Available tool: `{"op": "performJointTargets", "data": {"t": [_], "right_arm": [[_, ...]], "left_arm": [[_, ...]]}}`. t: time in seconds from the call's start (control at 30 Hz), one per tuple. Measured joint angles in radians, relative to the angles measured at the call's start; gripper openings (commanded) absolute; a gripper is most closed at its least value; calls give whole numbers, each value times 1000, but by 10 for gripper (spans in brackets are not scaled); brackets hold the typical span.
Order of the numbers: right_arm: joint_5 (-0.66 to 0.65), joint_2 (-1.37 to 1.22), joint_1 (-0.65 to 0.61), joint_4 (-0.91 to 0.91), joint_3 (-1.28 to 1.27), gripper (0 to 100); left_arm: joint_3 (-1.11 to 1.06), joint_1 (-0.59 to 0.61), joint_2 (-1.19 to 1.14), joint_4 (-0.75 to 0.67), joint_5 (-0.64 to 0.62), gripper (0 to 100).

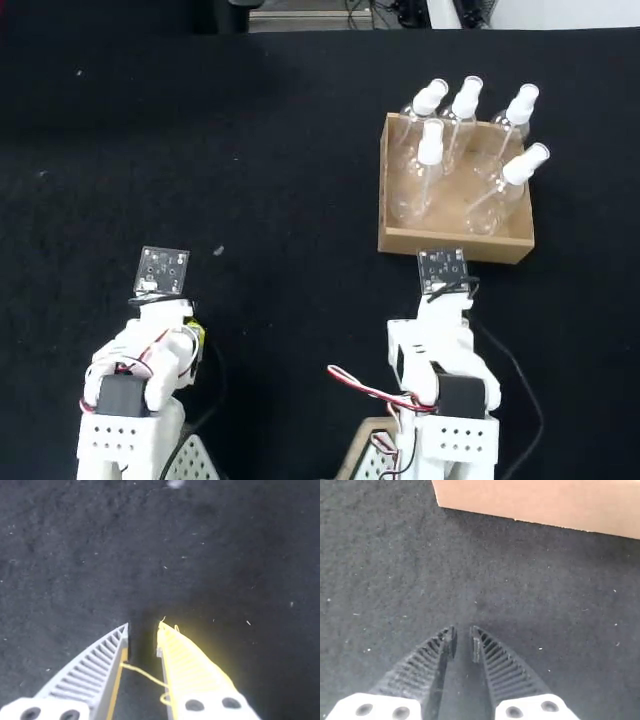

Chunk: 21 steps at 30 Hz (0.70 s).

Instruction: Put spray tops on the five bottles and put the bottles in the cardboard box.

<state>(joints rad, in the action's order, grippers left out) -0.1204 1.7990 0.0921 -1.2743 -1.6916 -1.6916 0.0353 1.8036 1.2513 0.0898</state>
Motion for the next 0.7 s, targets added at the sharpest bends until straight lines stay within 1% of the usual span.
{"op": "performJointTargets", "data": {"t": [0.7], "right_arm": [[0, 0, 0, 0, 0, 14]], "left_arm": [[0, 0, 0, 0, 0, 95]]}}
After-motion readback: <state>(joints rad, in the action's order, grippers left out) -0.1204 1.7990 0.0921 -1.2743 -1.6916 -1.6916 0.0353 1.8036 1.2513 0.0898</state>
